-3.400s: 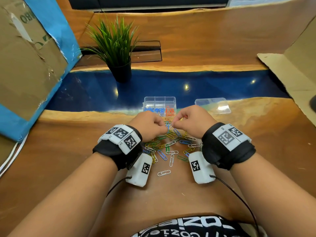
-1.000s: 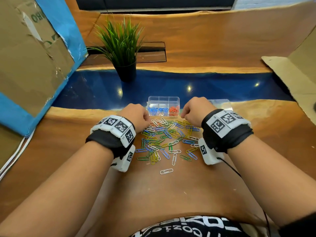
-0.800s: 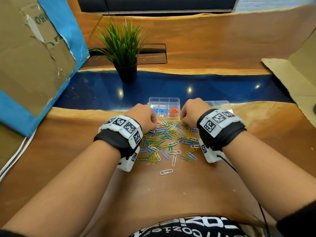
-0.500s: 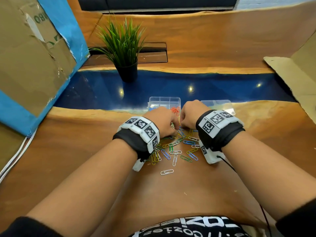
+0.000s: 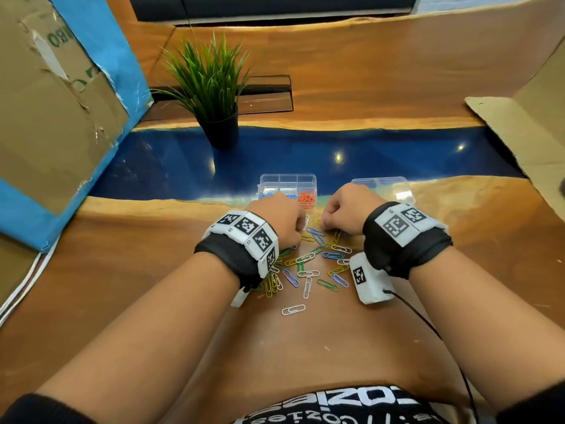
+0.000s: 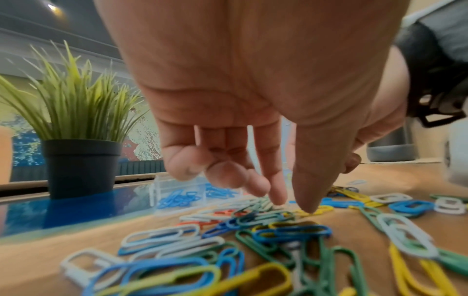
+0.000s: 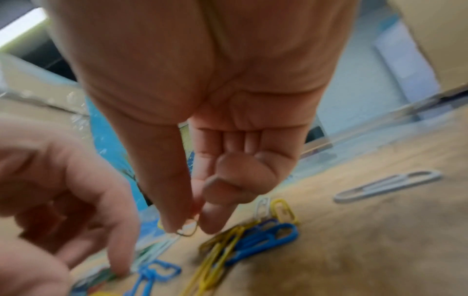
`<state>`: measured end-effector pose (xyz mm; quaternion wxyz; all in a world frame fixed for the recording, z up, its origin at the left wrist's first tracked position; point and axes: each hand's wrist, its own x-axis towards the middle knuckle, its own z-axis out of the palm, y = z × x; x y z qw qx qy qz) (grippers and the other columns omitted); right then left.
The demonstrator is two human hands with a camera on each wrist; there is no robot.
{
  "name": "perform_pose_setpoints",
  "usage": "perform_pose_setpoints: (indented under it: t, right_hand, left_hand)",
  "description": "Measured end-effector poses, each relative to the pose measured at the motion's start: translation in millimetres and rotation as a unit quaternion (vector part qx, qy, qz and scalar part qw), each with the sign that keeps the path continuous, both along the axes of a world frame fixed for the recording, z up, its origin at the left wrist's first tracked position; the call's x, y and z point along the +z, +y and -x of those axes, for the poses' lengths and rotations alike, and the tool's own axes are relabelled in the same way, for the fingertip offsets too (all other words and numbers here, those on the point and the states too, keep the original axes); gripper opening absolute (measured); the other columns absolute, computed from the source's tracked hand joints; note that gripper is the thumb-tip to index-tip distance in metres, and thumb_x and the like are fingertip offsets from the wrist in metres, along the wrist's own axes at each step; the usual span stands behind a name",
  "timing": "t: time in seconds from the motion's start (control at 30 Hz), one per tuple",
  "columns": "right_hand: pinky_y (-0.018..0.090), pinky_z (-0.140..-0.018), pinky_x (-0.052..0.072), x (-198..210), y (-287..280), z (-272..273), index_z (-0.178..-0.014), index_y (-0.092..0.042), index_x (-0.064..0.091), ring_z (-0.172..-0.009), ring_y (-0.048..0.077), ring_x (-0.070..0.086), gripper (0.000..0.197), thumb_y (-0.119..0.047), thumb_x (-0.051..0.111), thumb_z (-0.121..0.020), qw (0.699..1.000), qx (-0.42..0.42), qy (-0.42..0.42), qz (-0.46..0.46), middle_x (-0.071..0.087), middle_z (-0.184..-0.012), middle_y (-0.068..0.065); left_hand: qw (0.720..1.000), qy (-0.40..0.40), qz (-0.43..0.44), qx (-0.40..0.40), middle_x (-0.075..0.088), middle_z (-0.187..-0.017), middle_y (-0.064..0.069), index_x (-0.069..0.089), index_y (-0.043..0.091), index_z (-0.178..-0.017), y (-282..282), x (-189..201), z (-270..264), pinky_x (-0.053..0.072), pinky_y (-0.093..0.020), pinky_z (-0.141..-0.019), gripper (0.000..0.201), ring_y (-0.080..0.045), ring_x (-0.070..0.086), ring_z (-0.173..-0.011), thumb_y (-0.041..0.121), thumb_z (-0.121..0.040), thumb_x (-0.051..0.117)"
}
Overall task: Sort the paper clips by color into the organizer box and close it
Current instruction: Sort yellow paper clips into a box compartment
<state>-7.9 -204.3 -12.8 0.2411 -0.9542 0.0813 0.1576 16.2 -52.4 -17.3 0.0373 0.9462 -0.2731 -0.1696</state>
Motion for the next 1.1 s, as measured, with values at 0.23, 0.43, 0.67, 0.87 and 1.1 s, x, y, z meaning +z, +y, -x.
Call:
perform_pose_setpoints:
  t: [0.23, 0.43, 0.67, 0.87, 1.1]
  right_hand:
    - [0.031, -0.077, 0.056, -1, -17, 5, -0.066, -0.019, 0.070, -0.070, 0.017, 0.064, 0.013, -0.011, 0.072, -0.076, 0.998, -0.016, 0.009, -0.059, 0.072, -0.077, 0.006]
    - [0.036, -0.084, 0.054, -7, -28, 7, -0.103, -0.019, 0.069, -0.061, 0.019, 0.060, 0.023, -0.009, 0.066, -0.083, 0.989, -0.056, 0.014, -0.138, 0.068, -0.078, 0.014]
    - [0.021, -0.058, 0.053, -4, -26, 17, -0.080, -0.017, 0.063, -0.057, 0.016, 0.054, 0.020, 0.001, 0.058, -0.087, 0.958, -0.107, 0.045, -0.264, 0.056, -0.066, 0.007]
    - [0.016, -0.054, 0.054, -2, -25, 20, -0.108, -0.003, 0.061, -0.062, 0.017, 0.050, 0.030, 0.012, 0.044, -0.089, 0.871, -0.186, 0.045, -0.452, 0.046, -0.069, 0.010]
    - [0.019, -0.042, 0.046, -2, -27, 19, -0.082, -0.007, 0.056, -0.053, 0.018, 0.056, 0.019, -0.010, 0.039, -0.088, 0.737, -0.294, 0.057, -0.605, 0.051, -0.069, 0.008]
  left_hand:
    - [1.000, -0.012, -0.015, -0.025, 0.066, -0.104, 0.000, 0.071, 0.026, -0.088, -16, 2, 1, 0.050, -0.034, -0.077, 0.011, -0.024, 0.063, -0.099, 0.024, -0.082, 0.062]
    - [1.000, 0.004, -0.019, -0.017, 0.070, -0.091, 0.000, 0.069, 0.021, -0.080, -18, 4, 4, 0.054, -0.031, -0.071, 0.007, -0.023, 0.066, -0.088, 0.024, -0.077, 0.063]
    - [0.999, 0.029, -0.005, -0.015, 0.071, -0.085, -0.004, 0.070, 0.012, -0.081, -19, 1, 3, 0.058, -0.036, -0.074, 0.019, -0.024, 0.067, -0.083, 0.029, -0.072, 0.069]
    - [0.996, 0.046, 0.069, 0.013, 0.061, -0.068, 0.003, 0.056, 0.019, -0.062, -14, 4, 4, 0.051, -0.026, -0.063, 0.015, -0.015, 0.060, -0.068, 0.023, -0.069, 0.069]
    - [0.863, 0.279, 0.380, 0.182, 0.061, -0.067, -0.008, 0.061, 0.011, -0.097, 8, 17, 0, 0.055, -0.018, -0.053, 0.018, -0.009, 0.061, -0.049, -0.001, -0.083, 0.063]
